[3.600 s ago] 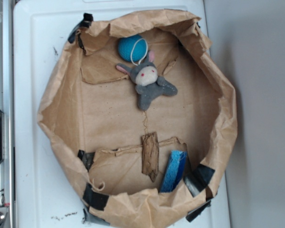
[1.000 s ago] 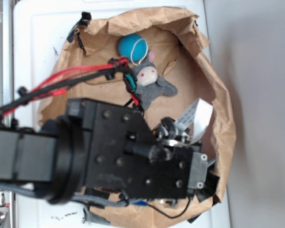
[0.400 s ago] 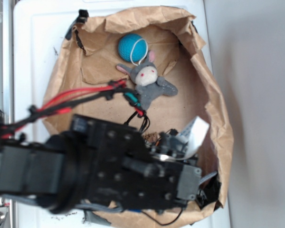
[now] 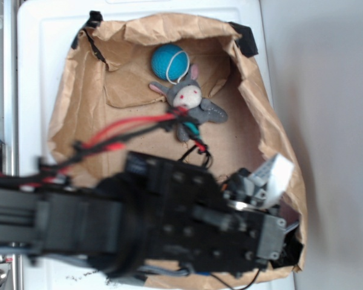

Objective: Grab the blue sponge.

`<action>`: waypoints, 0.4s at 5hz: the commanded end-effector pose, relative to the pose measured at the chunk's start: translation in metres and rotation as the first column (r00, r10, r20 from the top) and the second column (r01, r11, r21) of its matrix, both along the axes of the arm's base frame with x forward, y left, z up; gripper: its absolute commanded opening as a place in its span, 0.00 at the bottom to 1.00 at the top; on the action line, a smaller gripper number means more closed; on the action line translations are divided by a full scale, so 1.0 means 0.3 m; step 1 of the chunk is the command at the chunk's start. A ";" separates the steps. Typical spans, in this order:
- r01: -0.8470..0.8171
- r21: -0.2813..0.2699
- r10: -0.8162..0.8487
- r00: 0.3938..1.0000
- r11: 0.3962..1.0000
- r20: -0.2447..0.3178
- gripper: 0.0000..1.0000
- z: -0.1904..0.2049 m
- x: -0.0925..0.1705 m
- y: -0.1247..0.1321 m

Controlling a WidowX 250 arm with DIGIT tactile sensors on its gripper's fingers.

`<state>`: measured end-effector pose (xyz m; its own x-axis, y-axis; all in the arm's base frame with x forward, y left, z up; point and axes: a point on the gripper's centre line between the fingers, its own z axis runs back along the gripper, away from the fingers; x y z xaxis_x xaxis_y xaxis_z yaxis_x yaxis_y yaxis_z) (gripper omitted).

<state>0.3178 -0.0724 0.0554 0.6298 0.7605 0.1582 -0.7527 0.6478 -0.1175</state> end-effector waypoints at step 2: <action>-0.070 0.050 0.071 0.997 0.996 -0.007 0.00 -0.019 0.106 0.019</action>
